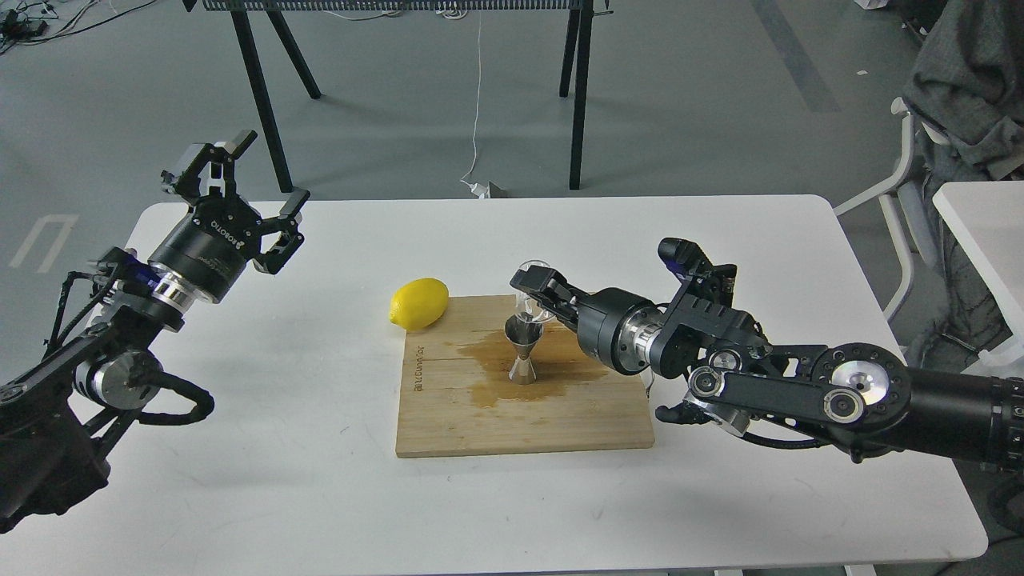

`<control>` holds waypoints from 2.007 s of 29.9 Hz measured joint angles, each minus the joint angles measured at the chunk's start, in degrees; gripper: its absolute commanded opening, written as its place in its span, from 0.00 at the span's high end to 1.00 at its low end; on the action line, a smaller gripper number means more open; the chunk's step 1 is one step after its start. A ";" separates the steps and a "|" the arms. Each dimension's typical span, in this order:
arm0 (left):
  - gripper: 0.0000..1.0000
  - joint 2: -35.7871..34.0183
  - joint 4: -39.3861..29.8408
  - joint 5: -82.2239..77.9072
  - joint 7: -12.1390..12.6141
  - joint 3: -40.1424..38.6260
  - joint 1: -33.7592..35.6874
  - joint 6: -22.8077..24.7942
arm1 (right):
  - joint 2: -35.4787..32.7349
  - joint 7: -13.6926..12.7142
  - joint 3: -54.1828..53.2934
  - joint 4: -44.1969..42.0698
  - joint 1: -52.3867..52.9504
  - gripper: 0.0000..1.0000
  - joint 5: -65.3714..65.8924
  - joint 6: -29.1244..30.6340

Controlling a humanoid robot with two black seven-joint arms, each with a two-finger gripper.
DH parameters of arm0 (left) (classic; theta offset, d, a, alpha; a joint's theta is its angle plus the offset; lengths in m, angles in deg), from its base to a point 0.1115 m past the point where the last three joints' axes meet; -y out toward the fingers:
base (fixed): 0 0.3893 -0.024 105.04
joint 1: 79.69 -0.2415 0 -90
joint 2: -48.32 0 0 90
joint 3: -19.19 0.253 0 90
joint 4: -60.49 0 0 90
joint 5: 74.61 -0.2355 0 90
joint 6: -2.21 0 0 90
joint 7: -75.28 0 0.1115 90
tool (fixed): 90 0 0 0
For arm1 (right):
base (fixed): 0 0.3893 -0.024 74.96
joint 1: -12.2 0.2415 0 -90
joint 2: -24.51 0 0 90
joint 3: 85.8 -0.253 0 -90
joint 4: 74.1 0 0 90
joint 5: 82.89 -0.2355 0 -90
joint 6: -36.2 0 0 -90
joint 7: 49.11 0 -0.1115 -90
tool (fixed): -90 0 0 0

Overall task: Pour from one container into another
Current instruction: 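Tilt the clear cup over the jigger to pour with the right gripper, then tilt the cup upright and withdraw the right gripper from the jigger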

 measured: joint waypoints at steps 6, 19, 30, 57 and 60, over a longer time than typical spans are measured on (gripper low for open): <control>0.05 0.00 0.00 0.00 0.00 0.00 -0.04 0.00 | -0.02 0.03 0.03 -0.11 0.06 0.52 1.07 0.00; 0.05 0.00 0.00 0.03 0.00 0.00 -0.05 0.00 | 0.13 0.21 1.15 -0.20 0.56 0.52 2.85 0.06; 0.05 0.00 0.00 0.06 0.00 0.00 -0.05 0.00 | 0.49 0.62 4.06 -0.16 2.09 0.52 3.69 0.25; 0.05 -0.21 0.00 0.03 0.00 0.19 -0.11 0.00 | -1.33 -0.52 -25.67 0.18 -15.35 0.52 -20.82 1.55; 0.05 -0.11 0.00 0.03 0.00 0.25 -0.11 0.00 | -1.13 -0.75 -34.29 0.23 -20.59 0.52 -28.27 2.65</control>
